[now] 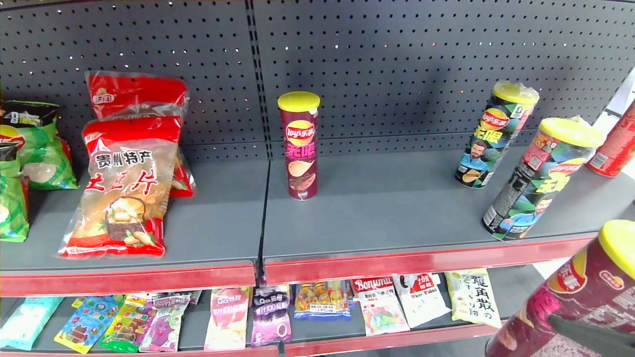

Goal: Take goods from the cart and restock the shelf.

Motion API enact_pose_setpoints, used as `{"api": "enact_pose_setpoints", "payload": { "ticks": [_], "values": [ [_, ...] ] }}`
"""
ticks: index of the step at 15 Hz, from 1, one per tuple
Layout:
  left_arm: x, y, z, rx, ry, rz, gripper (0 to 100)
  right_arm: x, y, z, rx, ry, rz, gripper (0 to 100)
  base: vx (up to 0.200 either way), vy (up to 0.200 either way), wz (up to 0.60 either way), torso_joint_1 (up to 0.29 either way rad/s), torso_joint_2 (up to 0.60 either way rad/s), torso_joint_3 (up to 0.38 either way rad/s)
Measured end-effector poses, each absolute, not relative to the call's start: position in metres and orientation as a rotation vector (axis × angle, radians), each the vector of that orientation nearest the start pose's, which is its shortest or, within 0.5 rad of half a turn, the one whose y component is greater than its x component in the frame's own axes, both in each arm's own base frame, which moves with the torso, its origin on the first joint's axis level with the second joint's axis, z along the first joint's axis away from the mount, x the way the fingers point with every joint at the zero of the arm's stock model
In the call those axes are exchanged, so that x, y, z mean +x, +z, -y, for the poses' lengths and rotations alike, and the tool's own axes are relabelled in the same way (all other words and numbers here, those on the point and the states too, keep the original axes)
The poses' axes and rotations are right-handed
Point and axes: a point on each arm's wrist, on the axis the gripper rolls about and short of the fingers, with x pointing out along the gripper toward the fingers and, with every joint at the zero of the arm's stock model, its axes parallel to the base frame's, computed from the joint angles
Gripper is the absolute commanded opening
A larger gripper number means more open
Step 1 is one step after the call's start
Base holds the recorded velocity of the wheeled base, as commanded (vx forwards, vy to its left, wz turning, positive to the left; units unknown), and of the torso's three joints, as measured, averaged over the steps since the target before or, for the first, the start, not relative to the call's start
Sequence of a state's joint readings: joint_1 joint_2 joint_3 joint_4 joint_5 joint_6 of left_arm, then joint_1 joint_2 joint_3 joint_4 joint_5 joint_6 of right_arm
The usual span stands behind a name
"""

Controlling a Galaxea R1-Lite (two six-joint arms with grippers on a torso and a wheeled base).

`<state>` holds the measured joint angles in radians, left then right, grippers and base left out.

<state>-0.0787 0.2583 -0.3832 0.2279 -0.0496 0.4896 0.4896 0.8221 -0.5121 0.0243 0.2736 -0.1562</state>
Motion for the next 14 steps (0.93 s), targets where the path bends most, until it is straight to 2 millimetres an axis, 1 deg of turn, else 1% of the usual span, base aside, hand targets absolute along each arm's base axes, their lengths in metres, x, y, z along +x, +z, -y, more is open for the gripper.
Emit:
{"api": "enact_pose_setpoints", "payload": {
  "ticks": [4,12,14],
  "values": [
    [-0.0236,0.1582,-0.0008,0.490,-0.157,-0.081,100,0.0684,0.2029,-0.0432,-0.183,0.778,-0.283,0,0.000,0.200,0.00,0.007,0.00,0.004],
    [-0.0232,0.1532,-0.0007,0.509,-0.162,-0.089,100,0.0688,0.1999,-0.0437,-0.168,0.791,-0.303,0,0.000,0.000,0.00,0.000,0.00,0.000],
    [-0.0229,0.1523,-0.0006,0.515,-0.162,-0.092,100,0.0682,0.1983,-0.0437,-0.166,0.801,-0.307,0,0.200,0.000,0.00,0.000,0.00,0.005]
  ]
}}
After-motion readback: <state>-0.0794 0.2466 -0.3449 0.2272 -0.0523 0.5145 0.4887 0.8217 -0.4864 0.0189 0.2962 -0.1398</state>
